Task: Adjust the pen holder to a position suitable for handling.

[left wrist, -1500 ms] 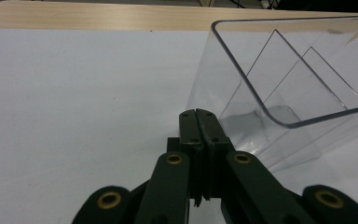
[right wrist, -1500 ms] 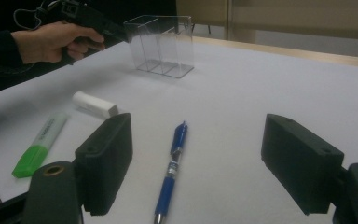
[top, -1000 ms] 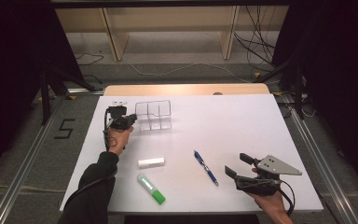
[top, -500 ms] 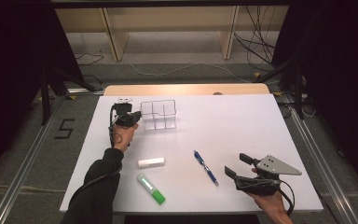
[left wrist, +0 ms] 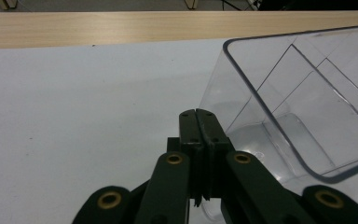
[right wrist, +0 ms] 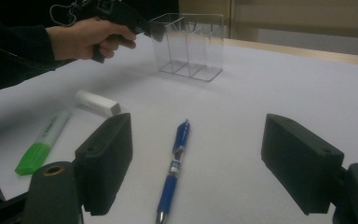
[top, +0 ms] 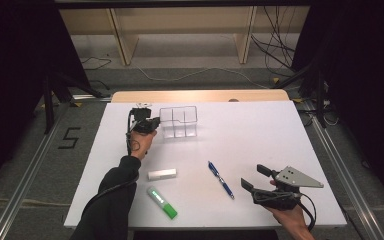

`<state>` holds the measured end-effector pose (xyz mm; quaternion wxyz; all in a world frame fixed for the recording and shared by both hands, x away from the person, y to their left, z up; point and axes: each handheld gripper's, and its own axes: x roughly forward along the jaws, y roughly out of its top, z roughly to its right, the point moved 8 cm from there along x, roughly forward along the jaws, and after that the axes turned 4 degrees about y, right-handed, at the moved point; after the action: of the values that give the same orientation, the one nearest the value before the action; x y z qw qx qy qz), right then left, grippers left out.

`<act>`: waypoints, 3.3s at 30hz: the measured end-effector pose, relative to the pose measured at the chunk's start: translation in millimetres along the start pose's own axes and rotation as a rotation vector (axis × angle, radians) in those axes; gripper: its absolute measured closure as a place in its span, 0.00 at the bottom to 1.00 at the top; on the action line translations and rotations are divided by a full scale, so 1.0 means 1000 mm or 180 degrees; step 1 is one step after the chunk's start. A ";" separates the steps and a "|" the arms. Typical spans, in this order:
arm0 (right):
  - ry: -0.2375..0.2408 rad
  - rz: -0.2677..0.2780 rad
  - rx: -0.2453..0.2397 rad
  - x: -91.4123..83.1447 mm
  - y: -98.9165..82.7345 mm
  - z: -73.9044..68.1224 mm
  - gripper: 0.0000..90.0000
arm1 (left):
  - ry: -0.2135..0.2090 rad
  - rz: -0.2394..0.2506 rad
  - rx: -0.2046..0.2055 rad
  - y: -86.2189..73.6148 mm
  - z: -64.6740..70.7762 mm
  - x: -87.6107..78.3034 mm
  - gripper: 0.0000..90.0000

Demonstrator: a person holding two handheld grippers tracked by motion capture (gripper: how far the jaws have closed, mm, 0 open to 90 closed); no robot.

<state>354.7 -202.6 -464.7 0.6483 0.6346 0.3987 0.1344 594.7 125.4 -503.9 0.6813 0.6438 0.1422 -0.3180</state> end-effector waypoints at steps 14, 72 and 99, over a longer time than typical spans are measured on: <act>0.0013 -0.0010 -0.0002 0.000 0.000 -0.001 0.29 | -0.0054 0.0008 0.0052 0.005 0.021 0.008 0.99; 0.0006 -0.0061 -0.0009 0.003 -0.002 -0.002 0.28 | -0.0386 -0.0104 0.0313 0.000 0.037 -0.047 0.57; 0.0027 -0.0238 0.0061 0.006 -0.010 0.002 0.28 | -0.1085 0.0090 0.0664 -0.031 0.074 -0.120 0.24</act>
<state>356.1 -201.4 -476.3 0.6451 0.6248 0.4262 0.1089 468.8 85.1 -446.7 0.6295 0.6498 -0.0180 -0.4257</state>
